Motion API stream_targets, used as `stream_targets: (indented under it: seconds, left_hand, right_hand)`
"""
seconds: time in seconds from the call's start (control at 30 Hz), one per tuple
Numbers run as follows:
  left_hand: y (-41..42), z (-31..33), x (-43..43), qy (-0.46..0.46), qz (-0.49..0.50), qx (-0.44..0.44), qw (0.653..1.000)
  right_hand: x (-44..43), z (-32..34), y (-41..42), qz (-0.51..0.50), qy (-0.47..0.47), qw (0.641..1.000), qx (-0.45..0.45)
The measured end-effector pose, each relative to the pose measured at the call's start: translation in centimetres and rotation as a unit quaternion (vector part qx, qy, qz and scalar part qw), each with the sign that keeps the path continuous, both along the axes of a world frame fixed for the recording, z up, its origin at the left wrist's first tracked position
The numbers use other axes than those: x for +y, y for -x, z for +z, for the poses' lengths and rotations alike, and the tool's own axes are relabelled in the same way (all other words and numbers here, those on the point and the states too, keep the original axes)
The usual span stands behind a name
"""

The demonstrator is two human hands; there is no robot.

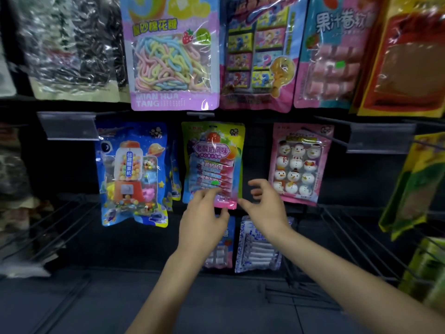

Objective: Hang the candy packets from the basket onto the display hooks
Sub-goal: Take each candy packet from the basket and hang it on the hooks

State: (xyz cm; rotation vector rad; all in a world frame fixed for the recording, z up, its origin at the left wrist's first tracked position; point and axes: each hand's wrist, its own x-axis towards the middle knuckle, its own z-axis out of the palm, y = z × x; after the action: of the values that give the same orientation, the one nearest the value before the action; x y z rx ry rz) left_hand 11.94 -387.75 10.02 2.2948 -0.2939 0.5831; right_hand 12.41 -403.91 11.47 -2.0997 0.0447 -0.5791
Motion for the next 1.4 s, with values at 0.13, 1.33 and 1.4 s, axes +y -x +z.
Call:
stream_targets:
  seconds: [0.13, 1.33, 1.4]
  left_hand:
    - [3.8, -0.5, -0.3, -0.065, -0.008, -0.035, 0.997]
    - [-12.6, 1.7, 1.3, 0.127, 0.113, 0.063, 0.983]
    - [-12.6, 1.1, 1.1, 0.128, 0.105, 0.071, 0.984]
  right_hand:
    - [-2.0, 0.6, 5.6, 0.05, 0.092, 0.994, -0.005]
    - [2.4, 0.6, -11.3, -0.119, -0.097, 0.986, -0.06]
    - [2.4, 0.5, -11.5, -0.116, -0.119, 0.983, -0.075]
